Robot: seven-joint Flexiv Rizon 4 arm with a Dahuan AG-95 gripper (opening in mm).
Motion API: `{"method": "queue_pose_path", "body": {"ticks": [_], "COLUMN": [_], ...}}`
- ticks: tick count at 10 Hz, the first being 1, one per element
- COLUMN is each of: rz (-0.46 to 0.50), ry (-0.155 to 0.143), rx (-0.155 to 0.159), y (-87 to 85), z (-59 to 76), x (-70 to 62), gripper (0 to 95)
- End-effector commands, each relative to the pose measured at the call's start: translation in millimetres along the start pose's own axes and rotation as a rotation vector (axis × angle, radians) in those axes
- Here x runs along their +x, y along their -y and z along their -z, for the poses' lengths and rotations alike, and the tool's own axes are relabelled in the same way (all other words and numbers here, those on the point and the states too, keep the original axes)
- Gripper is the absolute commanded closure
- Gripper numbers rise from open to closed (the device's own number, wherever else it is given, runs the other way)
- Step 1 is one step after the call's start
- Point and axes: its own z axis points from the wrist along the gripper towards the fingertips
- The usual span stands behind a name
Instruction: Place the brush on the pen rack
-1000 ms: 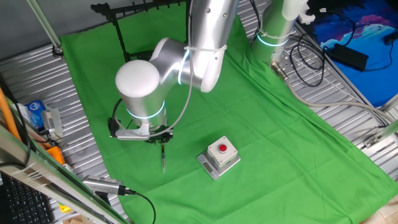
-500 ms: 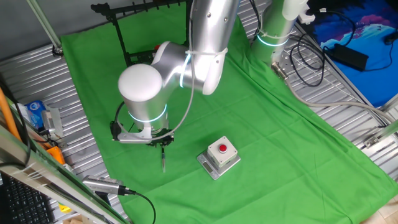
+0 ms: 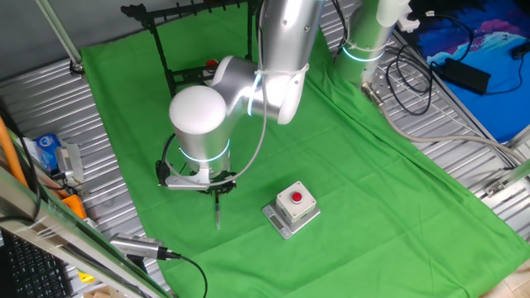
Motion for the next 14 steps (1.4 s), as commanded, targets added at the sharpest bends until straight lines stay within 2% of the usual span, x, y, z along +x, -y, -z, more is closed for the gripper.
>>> {"method": "queue_pose_path", "body": {"ticks": [1, 10, 14], "rz": [-0.004, 0.004, 0.036], "ry": [0.005, 0.015, 0.021], "rx": [0.012, 0.03, 0.025], "y": [-2.1, -2.4, -3.9], "z": [-1.6, -4.2, -2.6], "x": [1.1, 1.8, 4.4], "gripper": [76.0, 76.0, 76.0]}}
